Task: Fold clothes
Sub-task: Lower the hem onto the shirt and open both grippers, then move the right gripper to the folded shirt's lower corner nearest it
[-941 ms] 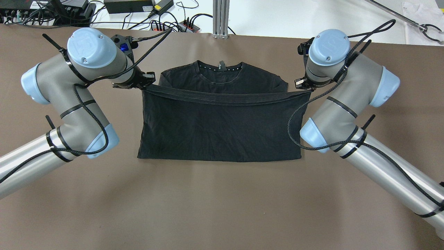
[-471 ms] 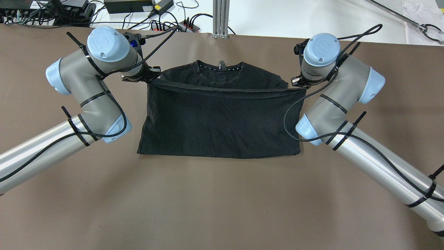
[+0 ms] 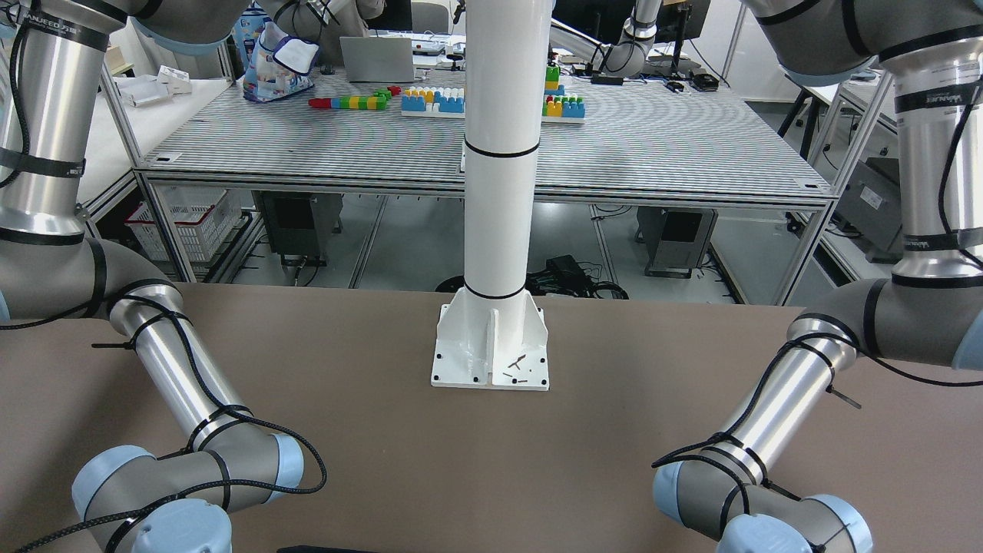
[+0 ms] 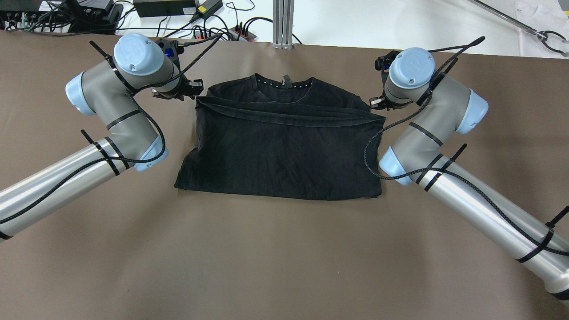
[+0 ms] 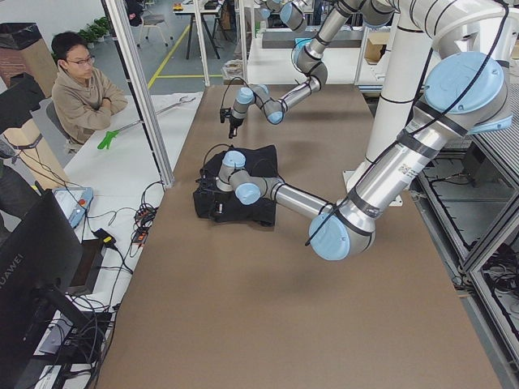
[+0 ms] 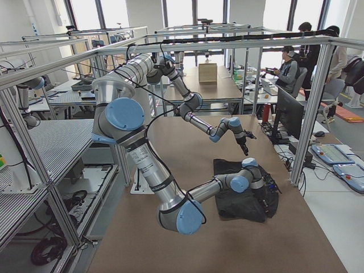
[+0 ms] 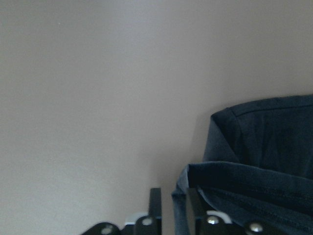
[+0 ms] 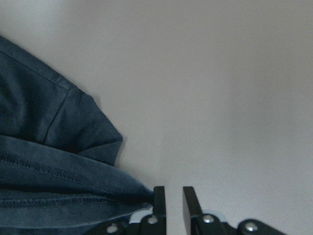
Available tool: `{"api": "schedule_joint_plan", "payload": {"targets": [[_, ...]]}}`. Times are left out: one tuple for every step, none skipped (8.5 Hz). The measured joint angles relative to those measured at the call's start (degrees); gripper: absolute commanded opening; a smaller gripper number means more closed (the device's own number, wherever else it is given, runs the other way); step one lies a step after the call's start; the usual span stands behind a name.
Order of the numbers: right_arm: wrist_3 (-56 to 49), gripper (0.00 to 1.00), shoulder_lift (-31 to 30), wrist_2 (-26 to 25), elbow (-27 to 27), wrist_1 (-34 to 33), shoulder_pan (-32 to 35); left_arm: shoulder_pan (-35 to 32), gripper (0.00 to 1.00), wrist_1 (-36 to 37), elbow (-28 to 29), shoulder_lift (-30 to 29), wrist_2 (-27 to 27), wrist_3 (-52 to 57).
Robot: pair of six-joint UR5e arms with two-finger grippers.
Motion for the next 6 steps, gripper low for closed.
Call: {"api": "schedule_joint_plan", "payload": {"targets": [[1.14, 0.94, -0.26, 0.26, 0.24, 1.44, 0.0, -0.22, 0.99, -0.02, 0.32, -0.17, -0.06, 0.06], [2.57, 0.94, -1.04, 0.54, 1.58, 2.84, -0.05, -0.32, 0.99, -0.02, 0.47, -0.26, -0.11, -0.03], [4.97, 0.95, -3.7, 0.71, 5.62, 3.73, -0.51, -0.35, 0.99, -0.02, 0.48, -0.35, -0.15, -0.2], [8.52, 0.94, -8.35, 0.83, 12.47, 4.11, -1.78, -0.38, 0.99, -0.03, 0.46, -0.38, -0.17, -0.36], [11.62, 0.95, -13.15, 0.85, 19.23, 4.35, -4.12, -0.44, 0.99, -0.03, 0.44, -0.4, -0.17, -0.37], [15.57, 0.94, -16.4, 0.85, 23.61, 4.59, -6.69, -0.46, 0.99, -0.03, 0.42, -0.41, -0.14, -0.24]]}}
